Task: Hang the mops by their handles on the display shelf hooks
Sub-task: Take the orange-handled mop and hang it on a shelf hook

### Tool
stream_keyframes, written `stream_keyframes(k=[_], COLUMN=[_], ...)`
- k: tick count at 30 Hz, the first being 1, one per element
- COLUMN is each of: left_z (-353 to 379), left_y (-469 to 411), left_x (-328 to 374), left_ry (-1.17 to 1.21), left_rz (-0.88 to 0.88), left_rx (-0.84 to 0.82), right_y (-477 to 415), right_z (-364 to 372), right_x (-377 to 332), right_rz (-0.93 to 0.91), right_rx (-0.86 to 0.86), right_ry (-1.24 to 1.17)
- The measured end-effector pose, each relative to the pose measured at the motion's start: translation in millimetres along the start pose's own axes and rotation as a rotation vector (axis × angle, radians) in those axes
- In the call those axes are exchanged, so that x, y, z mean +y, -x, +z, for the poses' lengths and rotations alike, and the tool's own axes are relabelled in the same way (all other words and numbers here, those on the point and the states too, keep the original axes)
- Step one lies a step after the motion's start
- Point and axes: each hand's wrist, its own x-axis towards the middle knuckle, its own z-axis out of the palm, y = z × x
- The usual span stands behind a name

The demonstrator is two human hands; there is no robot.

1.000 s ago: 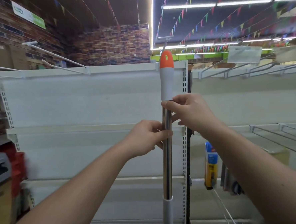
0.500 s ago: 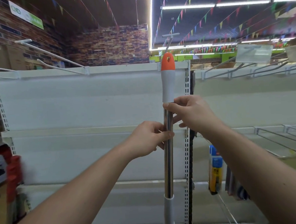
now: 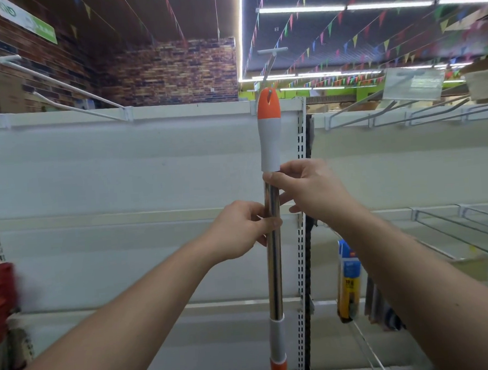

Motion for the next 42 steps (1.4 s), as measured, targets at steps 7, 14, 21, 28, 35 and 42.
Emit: stream_keyframes(k=[7, 14, 21, 28, 35, 42], left_z=[4, 4, 6, 1, -3, -2], left_y=[-15, -37, -69, -104, -135, -154], left_x=[-13, -25, -46, -64, -77, -87], left_ry=[0.014, 0.024, 0.038, 0.043, 0.04, 0.066], left_rz=[-0.009, -0.006, -0.02, -0.027, -0.041, -0.055], left_rx=[0.009, 0.038, 0.076, 0.089, 0.094, 0.091], right_y=[-16, -38, -69, -97, -124, -140], right_z=[8, 16, 26, 37, 45, 49], right_x=[14, 24, 38, 47, 60, 67], right_rz=[0.034, 0.054, 0.082, 0.089, 0.132, 0.154], right_rx=[-0.006, -0.003, 0.008, 0.017, 0.023, 0.025], right_ry=[0.014, 0.019, 0.022, 0.046, 0.04, 0.053])
